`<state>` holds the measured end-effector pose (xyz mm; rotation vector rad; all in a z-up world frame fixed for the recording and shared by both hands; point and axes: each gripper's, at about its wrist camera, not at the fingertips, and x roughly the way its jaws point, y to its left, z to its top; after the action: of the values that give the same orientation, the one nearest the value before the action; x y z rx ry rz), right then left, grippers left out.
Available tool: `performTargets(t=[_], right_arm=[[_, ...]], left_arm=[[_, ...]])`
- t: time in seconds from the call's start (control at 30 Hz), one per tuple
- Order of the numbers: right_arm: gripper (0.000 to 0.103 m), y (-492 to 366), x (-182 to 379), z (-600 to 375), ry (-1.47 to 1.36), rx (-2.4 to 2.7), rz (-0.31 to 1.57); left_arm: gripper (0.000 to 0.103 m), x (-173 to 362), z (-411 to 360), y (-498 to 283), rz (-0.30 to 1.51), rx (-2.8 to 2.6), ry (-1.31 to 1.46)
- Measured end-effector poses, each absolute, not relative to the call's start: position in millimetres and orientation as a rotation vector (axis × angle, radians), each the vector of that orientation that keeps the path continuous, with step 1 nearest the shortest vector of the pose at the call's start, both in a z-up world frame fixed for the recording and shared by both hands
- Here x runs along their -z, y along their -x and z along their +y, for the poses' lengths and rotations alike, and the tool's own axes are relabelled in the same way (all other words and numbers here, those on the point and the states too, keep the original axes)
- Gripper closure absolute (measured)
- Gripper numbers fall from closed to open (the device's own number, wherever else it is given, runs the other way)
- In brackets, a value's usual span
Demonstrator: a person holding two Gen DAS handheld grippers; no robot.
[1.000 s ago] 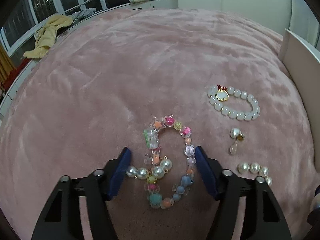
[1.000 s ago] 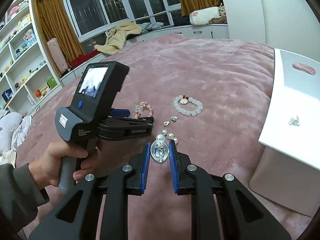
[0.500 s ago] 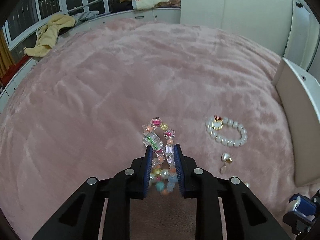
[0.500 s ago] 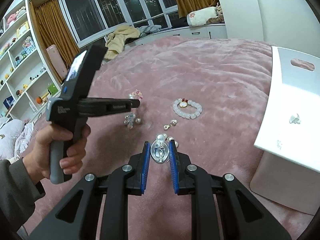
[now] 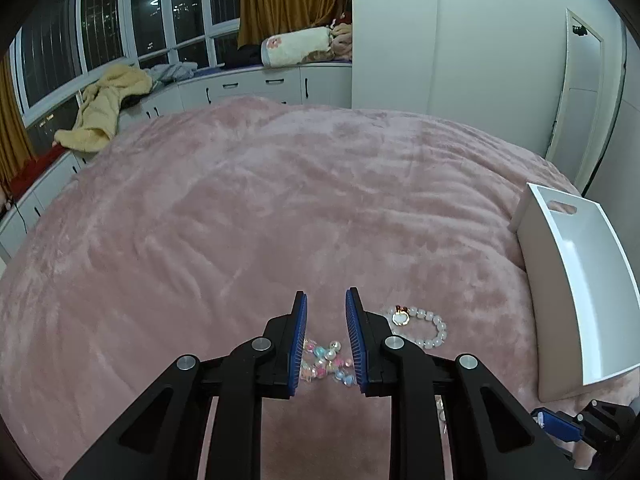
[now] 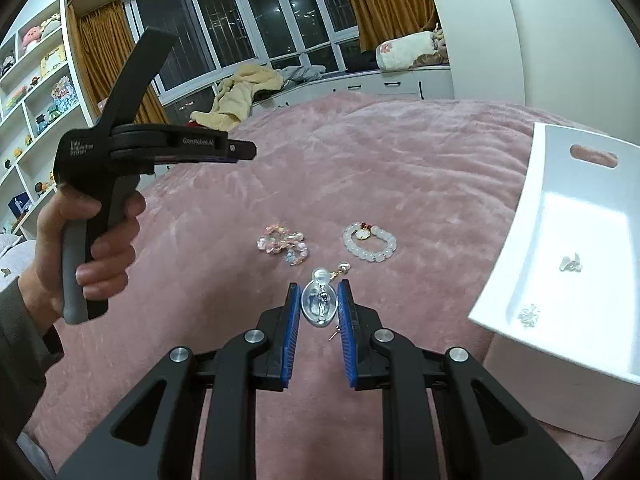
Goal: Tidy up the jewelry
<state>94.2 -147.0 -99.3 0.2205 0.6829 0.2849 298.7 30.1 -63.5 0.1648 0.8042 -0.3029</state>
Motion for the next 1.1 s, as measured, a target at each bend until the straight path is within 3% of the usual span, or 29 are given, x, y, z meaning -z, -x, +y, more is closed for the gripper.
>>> performTargets(t=[0.07, 0.13, 0.2, 0.27, 0.4, 0.53, 0.7, 0.83, 1.0, 1.07, 1.1], right_arm=[[0.083, -93, 98, -150, -0.227, -0.281, 0.681], [0.083, -90, 96, -151, -0.228, -0.277, 0.677], [0.083, -89, 95, -152, -0.226, -0.275, 0.679], [0.083, -88, 96, -152, -0.230, -0.272, 0.682], [0.083, -89, 98, -151, -0.232, -0.271, 0.684], [0.083, -93, 102, -150, -0.235, -0.272, 0.694], [0.083, -94, 103, -150, -0.237, -0.276, 0.696], [0.083, -96, 107, -150, -0.240, -0.282, 0.701], [0.083, -101, 113, -146, -0.236, -0.290, 0.713], [0.083, -102, 115, -147, -0.243, -0.288, 0.716], [0.083, -103, 115, -148, -0.248, -0.286, 0.717]], left_arm=[[0.072, 67, 29, -301, 0.811, 0.289, -0.171], [0.046, 81, 28, -305, 0.833, 0.255, -0.191], [0.042, 103, 28, -309, 0.865, 0.215, -0.219], [0.042, 127, 28, -315, 0.925, 0.199, -0.229], [0.056, 162, 26, -322, 0.986, 0.201, -0.224], [0.057, 178, 21, -328, 1.005, 0.207, -0.231], [0.057, 183, 17, -334, 0.990, 0.200, -0.264], [0.048, 179, 15, -334, 0.958, 0.210, -0.279], [0.048, 198, 11, -335, 0.983, 0.212, -0.337], [0.056, 198, 13, -333, 0.975, 0.217, -0.327], [0.069, 197, 13, -333, 0.971, 0.219, -0.323]])
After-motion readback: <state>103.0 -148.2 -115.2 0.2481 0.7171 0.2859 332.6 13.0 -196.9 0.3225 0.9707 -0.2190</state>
